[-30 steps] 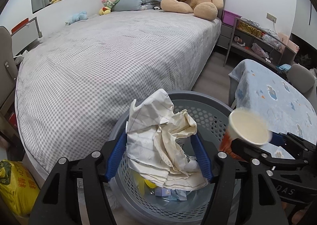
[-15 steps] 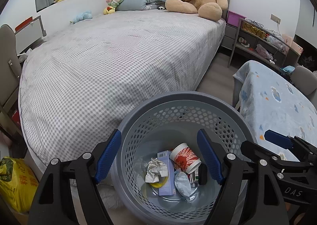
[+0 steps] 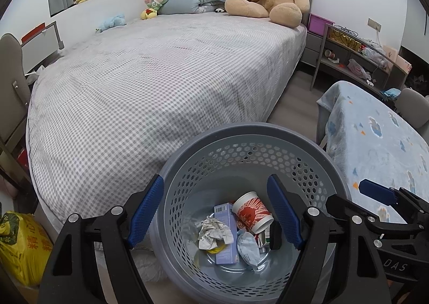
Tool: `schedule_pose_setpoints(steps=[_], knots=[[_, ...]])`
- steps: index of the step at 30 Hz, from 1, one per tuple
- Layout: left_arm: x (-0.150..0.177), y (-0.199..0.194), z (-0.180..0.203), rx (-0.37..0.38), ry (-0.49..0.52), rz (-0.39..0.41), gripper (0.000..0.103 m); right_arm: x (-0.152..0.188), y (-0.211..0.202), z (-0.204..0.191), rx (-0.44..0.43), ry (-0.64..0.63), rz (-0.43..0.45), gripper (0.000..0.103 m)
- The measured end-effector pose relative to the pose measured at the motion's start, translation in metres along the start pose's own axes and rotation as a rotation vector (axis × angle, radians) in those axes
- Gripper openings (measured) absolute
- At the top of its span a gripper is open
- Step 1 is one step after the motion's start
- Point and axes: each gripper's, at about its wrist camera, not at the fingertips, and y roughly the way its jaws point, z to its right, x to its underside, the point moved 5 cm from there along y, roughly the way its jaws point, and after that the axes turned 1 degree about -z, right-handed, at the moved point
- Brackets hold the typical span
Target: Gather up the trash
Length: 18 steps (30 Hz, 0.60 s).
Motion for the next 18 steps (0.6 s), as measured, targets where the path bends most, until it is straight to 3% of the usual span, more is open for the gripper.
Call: schedule_pose_setpoints(steps=[18], knots=[[0.0011,0.0015,-0.0020,-0.032,-0.003,-0.003,0.079,0.0030,0.0005,0.0025,0.006,0.013,-0.002,0.083]])
